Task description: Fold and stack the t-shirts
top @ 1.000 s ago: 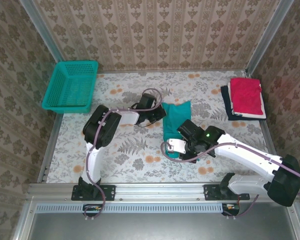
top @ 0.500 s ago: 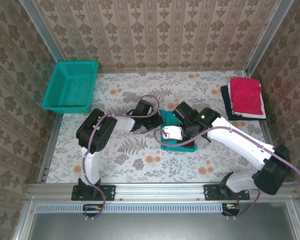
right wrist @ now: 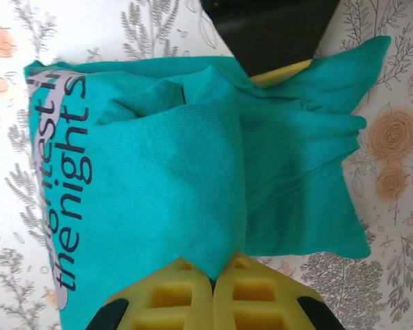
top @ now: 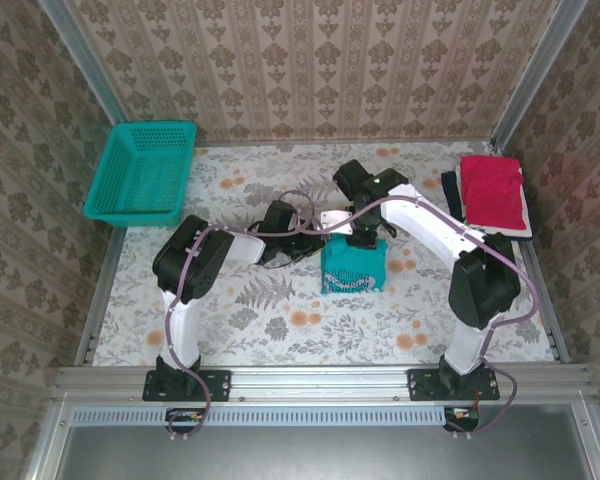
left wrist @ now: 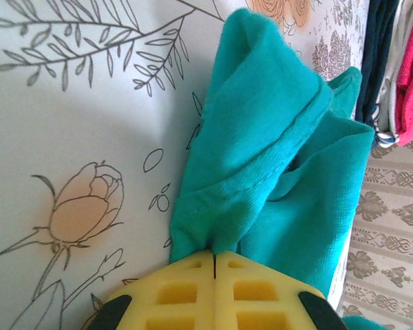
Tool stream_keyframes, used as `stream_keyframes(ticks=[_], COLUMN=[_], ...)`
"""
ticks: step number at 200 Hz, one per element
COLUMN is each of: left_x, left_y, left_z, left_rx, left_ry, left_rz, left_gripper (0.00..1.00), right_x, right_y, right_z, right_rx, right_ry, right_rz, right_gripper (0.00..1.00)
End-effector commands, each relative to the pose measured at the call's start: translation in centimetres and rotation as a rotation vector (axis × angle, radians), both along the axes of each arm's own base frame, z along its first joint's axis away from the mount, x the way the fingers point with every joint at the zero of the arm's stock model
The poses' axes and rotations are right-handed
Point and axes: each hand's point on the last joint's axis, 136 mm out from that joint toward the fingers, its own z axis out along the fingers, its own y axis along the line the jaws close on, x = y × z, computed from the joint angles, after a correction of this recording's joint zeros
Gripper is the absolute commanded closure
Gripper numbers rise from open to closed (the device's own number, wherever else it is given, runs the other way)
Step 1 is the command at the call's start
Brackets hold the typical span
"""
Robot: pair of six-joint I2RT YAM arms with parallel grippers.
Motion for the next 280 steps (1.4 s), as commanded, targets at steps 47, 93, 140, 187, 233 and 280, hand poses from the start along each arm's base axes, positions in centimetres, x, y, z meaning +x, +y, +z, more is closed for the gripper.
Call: stream_keyframes(ticks=[47,93,140,187,233,280], left_x=[-2.8,-2.8,-2.9,-3.0,-2.9,-2.7], left_y=[4.4,4.6,4.8,4.9,5.3,6.3], left_z=[-9.2,-9.6,-9.6,-9.6,-8.7,-5.3], left_rx=[0.209,0.214,0.216,0.218,0.218,0.206], left_ry=[0.197,0.205,0.207,0.206,0.194,0.136], left_rz=[0.048,0.053,0.058,0.054,0.072,0.122], left_gripper=[1.0,1.0,1.0,1.0,1.0,0.78], right_x=[4.6,6.6,8.0,10.4,12.8,12.4], right_y=[0.9,1.2,1.3,1.7,0.4,-1.5], right_z=[0.2,-0.8,-3.2,-4.6,-1.6,3.5], right_rx=[0.009,0.041,0.052,0.087,0.163,0.371], right_ry=[-0.096,-0.126,-0.121,-0.193,-0.358,-0.516], right_rz=[0.026,0.01,-0.015,-0.071,-0.21,-0.411], right_gripper=[1.0,1.0,1.0,0.92,0.16,0.0])
